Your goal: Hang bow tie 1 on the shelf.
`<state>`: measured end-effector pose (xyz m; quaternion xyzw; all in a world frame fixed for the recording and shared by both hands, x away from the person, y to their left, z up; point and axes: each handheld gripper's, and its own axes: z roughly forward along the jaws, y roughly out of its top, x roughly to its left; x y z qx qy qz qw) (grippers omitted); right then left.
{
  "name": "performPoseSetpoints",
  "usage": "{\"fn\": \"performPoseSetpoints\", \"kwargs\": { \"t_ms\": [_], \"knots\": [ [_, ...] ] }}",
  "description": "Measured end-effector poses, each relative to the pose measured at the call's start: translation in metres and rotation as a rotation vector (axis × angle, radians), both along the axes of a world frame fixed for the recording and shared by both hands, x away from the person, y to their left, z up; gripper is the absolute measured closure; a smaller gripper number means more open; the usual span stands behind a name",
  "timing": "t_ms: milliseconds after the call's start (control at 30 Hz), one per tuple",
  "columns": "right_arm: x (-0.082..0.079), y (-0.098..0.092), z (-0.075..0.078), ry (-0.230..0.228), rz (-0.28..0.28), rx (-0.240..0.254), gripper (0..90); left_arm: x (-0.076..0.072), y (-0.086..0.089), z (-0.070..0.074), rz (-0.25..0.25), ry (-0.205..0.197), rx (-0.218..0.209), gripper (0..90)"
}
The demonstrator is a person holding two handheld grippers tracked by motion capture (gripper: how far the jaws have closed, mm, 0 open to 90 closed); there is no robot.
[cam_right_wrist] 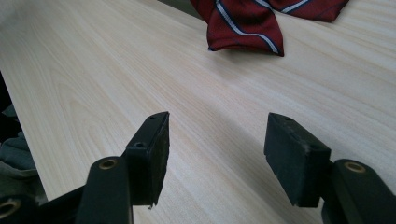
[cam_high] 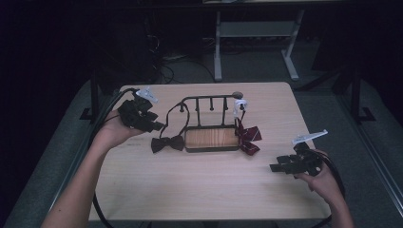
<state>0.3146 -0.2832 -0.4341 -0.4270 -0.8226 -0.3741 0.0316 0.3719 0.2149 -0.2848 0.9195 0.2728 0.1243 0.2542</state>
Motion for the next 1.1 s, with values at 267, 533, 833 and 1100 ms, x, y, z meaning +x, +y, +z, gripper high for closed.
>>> {"fn": "performPoseSetpoints", "kwargs": {
  "t_ms": [267,533,833,1100],
  "knots": [
    [0.000,0.001,0.000,0.003,0.000,-0.003,40.2,-0.019,0.013,-0.019,0.017,-0.004,-0.013,50.1],
    [-0.001,0.001,0.000,0.002,0.001,-0.005,40.2,-0.036,0.021,-0.039,0.023,-0.003,-0.014,46.7],
    [-0.001,0.003,-0.001,0.002,0.005,-0.008,40.2,-0.054,0.029,-0.061,0.040,-0.015,-0.041,40.4],
    [-0.001,0.003,0.001,-0.015,0.001,-0.007,40.2,-0.067,0.031,-0.087,0.062,-0.017,-0.104,37.8]
  ]
}}
